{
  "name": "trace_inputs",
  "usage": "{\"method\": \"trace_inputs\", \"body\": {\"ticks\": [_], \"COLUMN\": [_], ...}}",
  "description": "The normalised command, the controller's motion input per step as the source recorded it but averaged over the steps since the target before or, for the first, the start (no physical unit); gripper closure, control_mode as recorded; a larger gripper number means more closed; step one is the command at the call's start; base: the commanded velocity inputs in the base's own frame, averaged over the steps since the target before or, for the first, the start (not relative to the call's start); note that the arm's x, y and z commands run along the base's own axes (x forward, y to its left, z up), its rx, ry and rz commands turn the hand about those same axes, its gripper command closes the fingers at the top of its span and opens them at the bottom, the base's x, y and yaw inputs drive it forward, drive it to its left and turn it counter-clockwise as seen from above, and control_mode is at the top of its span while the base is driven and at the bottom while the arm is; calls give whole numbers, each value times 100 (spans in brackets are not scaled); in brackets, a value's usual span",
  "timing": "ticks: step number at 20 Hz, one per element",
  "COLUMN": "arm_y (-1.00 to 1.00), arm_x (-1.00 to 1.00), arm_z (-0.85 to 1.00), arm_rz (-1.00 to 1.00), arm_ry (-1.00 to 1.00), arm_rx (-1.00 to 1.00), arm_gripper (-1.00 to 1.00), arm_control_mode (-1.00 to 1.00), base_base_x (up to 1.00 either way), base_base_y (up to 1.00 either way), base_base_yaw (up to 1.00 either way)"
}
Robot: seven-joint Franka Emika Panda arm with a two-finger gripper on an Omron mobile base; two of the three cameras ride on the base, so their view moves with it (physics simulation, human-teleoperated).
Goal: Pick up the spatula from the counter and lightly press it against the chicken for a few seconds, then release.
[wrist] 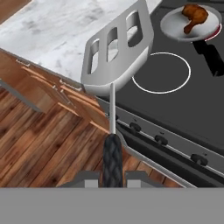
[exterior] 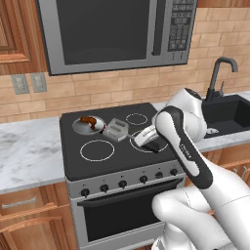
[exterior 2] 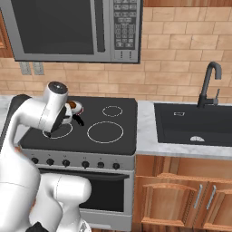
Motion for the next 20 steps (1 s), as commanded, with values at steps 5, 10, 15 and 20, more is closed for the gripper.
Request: {"method": "trace_inputs", "body": {"ticks": [5,10,15,20], "arm_y": [-5,0,0,0], "arm_x": [22,20,22,14], "arm_z": [0,-3,-6,-11], "arm_rz": [9,8,6,5], "arm_ry": [0,0,0,0], "arm_rx": [0,-1,-1,-1], "arm_gripper": [100,100,100,100], "arm_control_mode": [-100,-100,-100,-100], "base_base_x": [0,0,0,0], "base_base_y": [0,0,0,0], "base_base_yaw": [0,0,0,0]}}
